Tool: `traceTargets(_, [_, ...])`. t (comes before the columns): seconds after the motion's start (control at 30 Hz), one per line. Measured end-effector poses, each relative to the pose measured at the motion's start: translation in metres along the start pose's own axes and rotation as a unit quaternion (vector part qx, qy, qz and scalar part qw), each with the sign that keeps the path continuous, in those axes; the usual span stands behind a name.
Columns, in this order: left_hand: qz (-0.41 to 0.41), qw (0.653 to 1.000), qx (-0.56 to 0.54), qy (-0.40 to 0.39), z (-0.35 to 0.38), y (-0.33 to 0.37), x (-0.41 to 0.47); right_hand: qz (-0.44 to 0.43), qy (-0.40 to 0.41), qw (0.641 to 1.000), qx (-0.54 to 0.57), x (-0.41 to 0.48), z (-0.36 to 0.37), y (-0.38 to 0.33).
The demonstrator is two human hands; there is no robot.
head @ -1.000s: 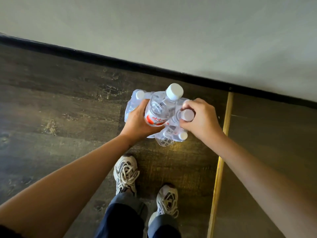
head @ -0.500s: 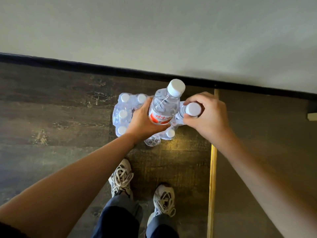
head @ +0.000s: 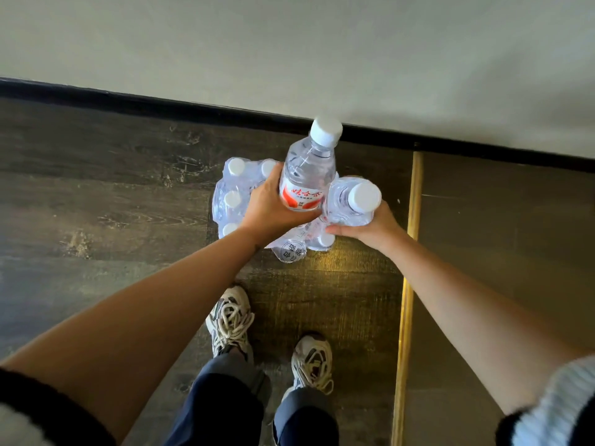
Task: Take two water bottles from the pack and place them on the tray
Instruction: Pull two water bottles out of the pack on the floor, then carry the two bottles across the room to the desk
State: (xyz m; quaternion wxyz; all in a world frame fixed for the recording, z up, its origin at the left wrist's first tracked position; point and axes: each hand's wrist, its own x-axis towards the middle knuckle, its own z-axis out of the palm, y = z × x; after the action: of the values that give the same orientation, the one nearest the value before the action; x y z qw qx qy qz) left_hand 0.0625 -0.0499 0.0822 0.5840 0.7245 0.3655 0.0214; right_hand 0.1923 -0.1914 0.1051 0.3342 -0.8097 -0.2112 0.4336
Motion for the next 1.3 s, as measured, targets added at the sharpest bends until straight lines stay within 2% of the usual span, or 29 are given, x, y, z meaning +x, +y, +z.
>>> traceTargets(0.17, [-0.012,0.999,-0.015,0.026,-0.017,0.004,0.001,-0.023,0.017,0.999,0.044,0.003,0.010,-0.019])
traceTargets(0.3, [-0.005,0.998,-0.033,0.053,-0.056,0.025,-0.010,-0.057,0.000,0.997,0.048,-0.006,0.012,-0.059])
traceTargets(0.43, [0.011,0.994,-0.060,0.092,-0.106,0.060,-0.045,-0.099,-0.032,0.994,0.019,-0.021,0.011,-0.121])
traceTargets(0.63, [0.038,0.968,-0.138,0.207,-0.184,0.132,-0.129,-0.233,-0.116,0.964,-0.047,-0.069,0.013,-0.246])
traceTargets(0.83, [0.095,0.929,-0.160,0.320,-0.272,0.216,-0.244,-0.354,-0.184,0.915,-0.050,-0.148,0.034,-0.385])
traceTargets(0.97, [0.120,0.893,-0.152,0.405,-0.333,0.267,-0.337,-0.432,-0.242,0.867,-0.047,-0.221,0.066,-0.478])
traceTargets(1.13, [0.112,0.829,-0.131,0.531,-0.412,0.306,-0.467,-0.496,-0.323,0.805,-0.040,-0.320,0.126,-0.591])
traceTargets(1.3, [0.099,0.779,-0.116,0.608,-0.494,0.317,-0.585,-0.550,-0.399,0.734,-0.025,-0.416,0.206,-0.692])
